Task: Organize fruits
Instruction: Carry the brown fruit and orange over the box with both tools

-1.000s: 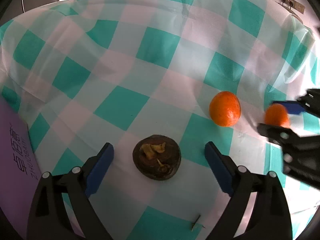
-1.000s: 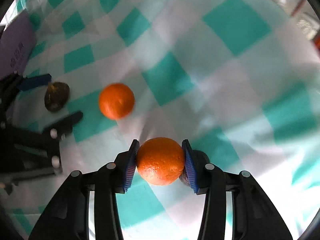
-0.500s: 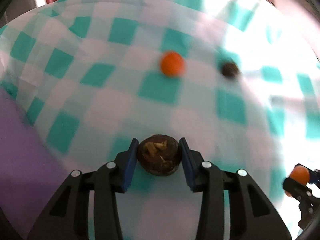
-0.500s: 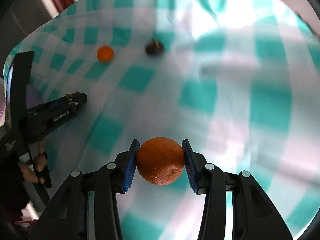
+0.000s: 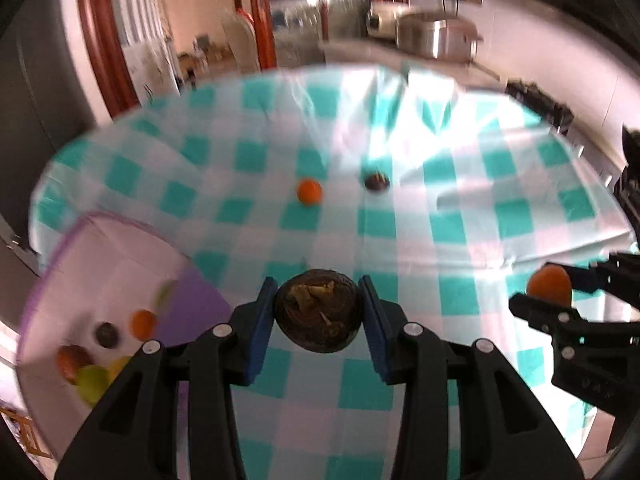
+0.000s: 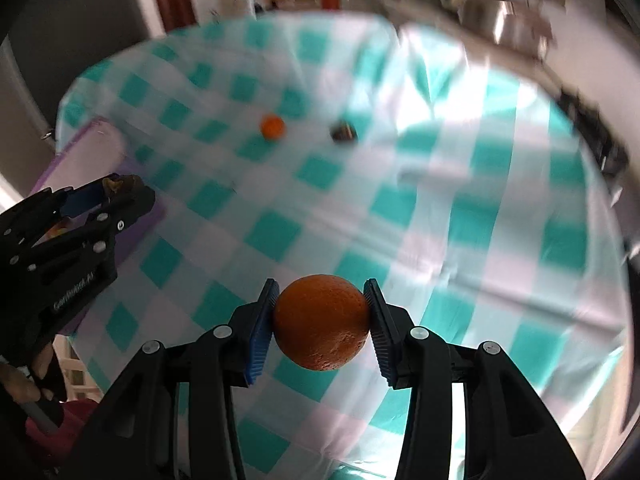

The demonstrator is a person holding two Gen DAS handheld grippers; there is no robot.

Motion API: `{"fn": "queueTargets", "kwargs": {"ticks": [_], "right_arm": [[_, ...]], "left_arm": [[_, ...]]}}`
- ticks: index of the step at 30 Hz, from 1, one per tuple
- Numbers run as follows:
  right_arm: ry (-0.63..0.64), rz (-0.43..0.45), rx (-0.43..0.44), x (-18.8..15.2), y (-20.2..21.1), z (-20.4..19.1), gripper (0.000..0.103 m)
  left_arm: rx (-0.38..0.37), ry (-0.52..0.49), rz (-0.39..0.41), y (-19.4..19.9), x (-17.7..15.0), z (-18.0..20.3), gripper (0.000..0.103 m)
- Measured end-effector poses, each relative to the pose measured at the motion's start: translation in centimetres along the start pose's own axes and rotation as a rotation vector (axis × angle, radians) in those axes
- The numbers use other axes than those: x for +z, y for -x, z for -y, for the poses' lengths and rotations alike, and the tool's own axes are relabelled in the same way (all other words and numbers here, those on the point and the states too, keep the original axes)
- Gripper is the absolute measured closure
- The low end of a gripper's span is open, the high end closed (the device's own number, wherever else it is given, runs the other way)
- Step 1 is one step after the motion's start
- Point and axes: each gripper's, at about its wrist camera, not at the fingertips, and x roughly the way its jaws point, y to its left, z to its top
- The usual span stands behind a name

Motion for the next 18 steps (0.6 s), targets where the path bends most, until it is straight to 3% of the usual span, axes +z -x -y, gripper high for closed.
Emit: {"fn": "queueTargets", "kwargs": {"ticks": [7,18], "right_arm": [[0.111,0.133,0.006,1.3,5.2,-3.8,0.060],[0.207,0.174,0.040,1.0,7.2,-8.7,0.060]], "left_arm": [[0.064,0.038,0.082,7.2,-1.3,-2.5,0.061],[0.135,0.117,0.100,11.3,-4.7,-7.1,0.061]]}}
